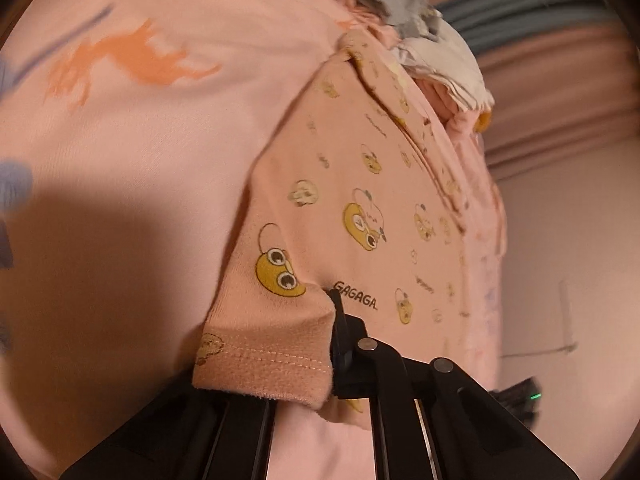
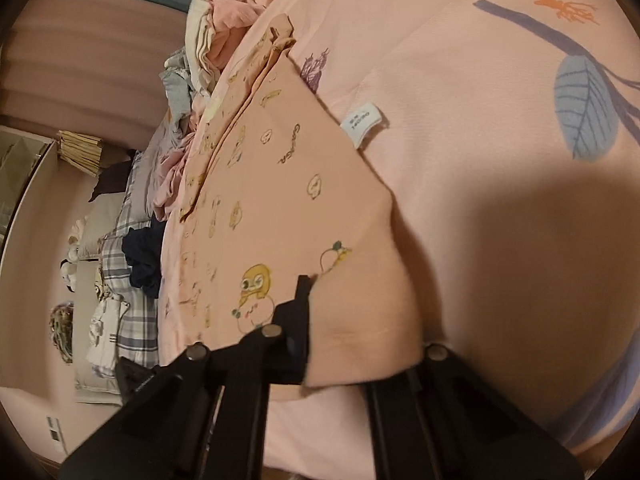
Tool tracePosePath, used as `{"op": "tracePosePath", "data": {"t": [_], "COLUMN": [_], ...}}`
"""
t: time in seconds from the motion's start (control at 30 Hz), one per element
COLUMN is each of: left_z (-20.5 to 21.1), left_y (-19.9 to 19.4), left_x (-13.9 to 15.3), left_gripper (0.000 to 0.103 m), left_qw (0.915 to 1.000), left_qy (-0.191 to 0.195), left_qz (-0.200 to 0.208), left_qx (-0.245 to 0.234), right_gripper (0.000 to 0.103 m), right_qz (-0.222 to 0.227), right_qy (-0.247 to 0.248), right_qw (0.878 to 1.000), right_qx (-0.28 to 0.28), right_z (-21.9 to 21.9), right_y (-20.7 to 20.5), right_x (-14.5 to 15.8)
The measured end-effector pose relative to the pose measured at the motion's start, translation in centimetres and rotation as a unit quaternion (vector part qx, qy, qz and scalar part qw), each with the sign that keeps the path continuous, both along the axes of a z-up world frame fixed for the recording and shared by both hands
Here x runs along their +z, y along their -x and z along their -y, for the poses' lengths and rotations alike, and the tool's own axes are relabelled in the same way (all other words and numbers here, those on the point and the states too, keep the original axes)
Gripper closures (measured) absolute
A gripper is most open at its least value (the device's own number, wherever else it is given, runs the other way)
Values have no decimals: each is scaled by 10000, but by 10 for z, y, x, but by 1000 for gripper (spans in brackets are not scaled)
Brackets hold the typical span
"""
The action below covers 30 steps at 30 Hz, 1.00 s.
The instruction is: Fold small clothes
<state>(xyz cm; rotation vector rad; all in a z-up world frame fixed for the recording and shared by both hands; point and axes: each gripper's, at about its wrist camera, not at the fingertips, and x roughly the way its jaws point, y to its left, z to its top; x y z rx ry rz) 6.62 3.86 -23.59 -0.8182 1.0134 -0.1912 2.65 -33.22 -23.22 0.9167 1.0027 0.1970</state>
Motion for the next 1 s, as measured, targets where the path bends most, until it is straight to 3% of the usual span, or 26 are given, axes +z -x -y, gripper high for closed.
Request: {"op": "tracePosePath", "data": {"t": [0.1, 0.23, 0.5, 0.7, 0.87, 1.0], "left_z": [6, -6, -18, -16, -9, -2], "left_y": [-2, -13, -72, -156, -228, -282], "left_x": [10, 17, 71, 81, 72, 46], "left_gripper": [100, 100, 100, 100, 100, 100], "left_qw": [9995, 9996, 9958, 9962, 9967, 9965], "left_qy": [-282, 249, 370, -10, -245, -678], "left_qz": [31, 102, 807, 818, 724, 384], "left_qx": [-116, -31, 218, 304, 289, 288], "right_gripper": [98, 98, 98, 99, 99, 99], "right_qz": [112, 243, 1055, 1293, 962, 570], "right_qy": [43, -308, -309, 272, 605, 991], "right_qw": [9999, 9992, 9937, 9908, 9930, 9929], "right_qx": [-1, 16, 197, 277, 311, 329], "right_z": [-1, 5, 1, -9, -10, -12], "right_y": [0, -6, -51, -134, -221, -292], "right_x": [3, 13, 77, 113, 107, 81]}}
